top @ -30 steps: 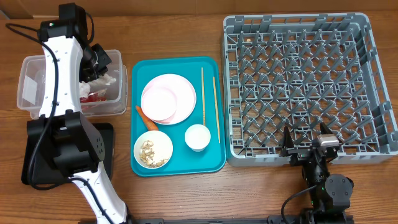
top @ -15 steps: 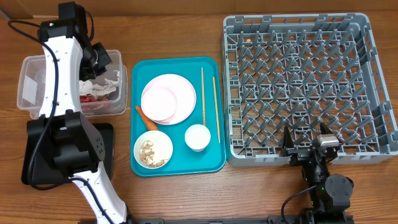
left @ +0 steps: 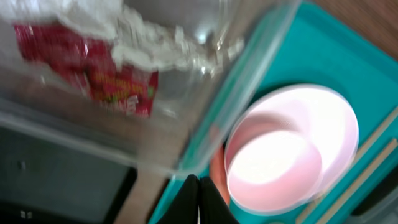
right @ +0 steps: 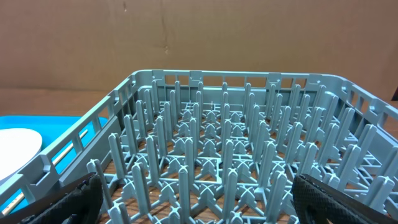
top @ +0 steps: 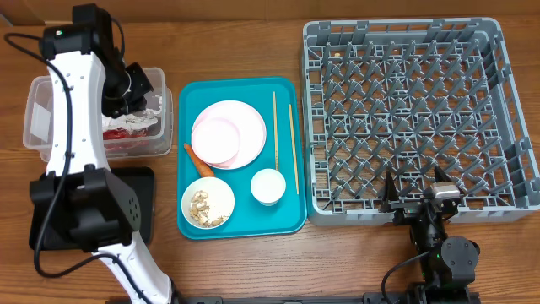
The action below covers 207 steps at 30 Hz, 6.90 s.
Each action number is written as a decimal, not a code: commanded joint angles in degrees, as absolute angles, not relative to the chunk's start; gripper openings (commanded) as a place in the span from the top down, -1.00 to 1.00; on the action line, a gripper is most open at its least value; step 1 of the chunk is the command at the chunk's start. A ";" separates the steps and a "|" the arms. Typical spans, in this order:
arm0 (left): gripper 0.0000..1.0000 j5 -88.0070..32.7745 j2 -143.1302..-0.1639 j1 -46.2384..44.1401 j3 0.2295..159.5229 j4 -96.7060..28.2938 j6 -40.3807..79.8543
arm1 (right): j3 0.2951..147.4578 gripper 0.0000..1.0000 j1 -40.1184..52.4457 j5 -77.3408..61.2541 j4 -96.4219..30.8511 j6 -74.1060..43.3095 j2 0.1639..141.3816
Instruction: Sort waste into correct bins and load items into the dishwasher
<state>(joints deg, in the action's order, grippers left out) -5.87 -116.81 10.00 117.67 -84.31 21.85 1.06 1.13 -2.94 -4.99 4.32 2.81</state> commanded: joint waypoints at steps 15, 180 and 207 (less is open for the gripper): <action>0.92 -6.72 -114.72 -5.34 116.71 -96.84 18.28 | 0.45 -1.00 1.10 -2.85 -4.62 4.95 2.59; 0.28 -1.04 -94.52 -24.88 56.29 -48.82 46.57 | 0.45 -1.00 1.10 -2.85 -4.62 4.95 2.59; 0.92 -1.45 -96.20 -24.21 58.04 -51.33 46.30 | 0.45 -1.00 1.10 -2.85 -4.62 4.95 2.59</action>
